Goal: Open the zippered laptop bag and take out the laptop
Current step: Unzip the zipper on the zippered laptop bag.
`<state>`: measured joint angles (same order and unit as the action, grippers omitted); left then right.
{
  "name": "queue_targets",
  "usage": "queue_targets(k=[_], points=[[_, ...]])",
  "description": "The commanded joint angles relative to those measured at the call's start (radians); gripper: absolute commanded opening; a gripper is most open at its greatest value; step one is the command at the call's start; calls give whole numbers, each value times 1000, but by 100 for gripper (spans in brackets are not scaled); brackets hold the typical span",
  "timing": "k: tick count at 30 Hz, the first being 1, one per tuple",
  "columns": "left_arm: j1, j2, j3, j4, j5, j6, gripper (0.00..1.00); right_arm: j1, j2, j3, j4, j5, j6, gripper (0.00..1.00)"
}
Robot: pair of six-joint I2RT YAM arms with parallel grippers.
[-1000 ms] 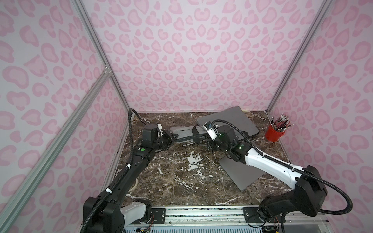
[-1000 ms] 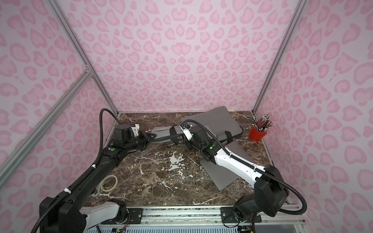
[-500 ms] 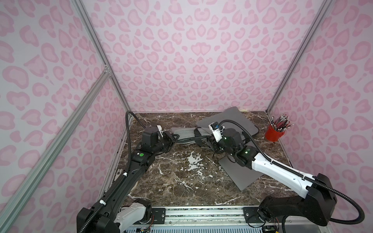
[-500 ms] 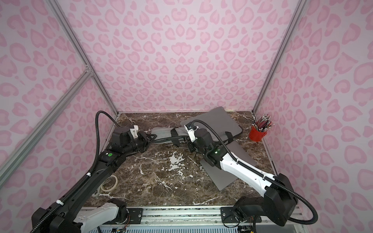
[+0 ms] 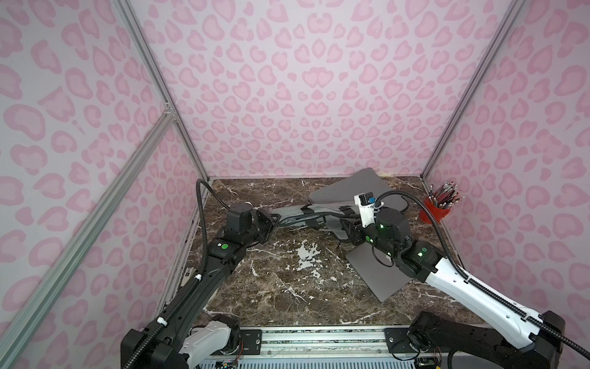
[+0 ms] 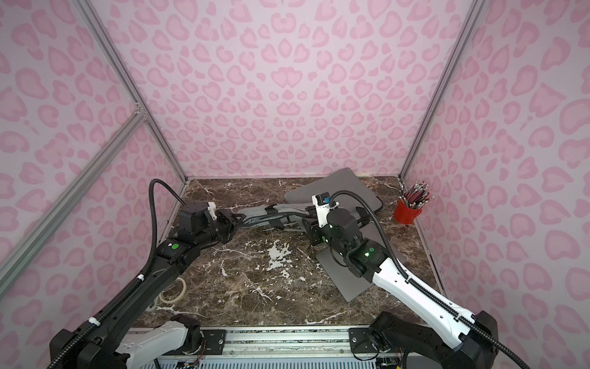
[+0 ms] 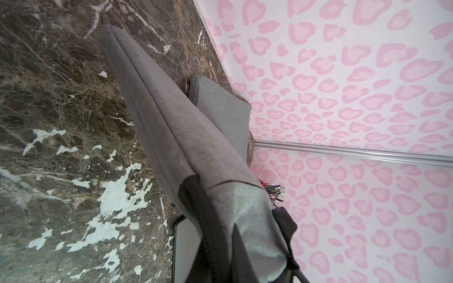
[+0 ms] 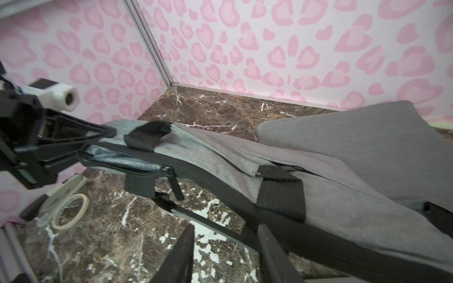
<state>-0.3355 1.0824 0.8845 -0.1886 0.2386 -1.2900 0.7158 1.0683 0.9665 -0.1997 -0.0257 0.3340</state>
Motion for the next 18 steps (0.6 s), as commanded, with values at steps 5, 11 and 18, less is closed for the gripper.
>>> queue_targets(k=[5, 11, 18], points=[[-4, -4, -2, 82, -58, -2, 0, -32, -12, -70, 237, -304, 336, 40], [-5, -2, 0, 82, -52, -2, 0, -80, 70, -119, 334, -423, 399, 37], [-5, -9, -7, 76, -49, -2, 0, -89, 131, -120, 382, -431, 362, 40]])
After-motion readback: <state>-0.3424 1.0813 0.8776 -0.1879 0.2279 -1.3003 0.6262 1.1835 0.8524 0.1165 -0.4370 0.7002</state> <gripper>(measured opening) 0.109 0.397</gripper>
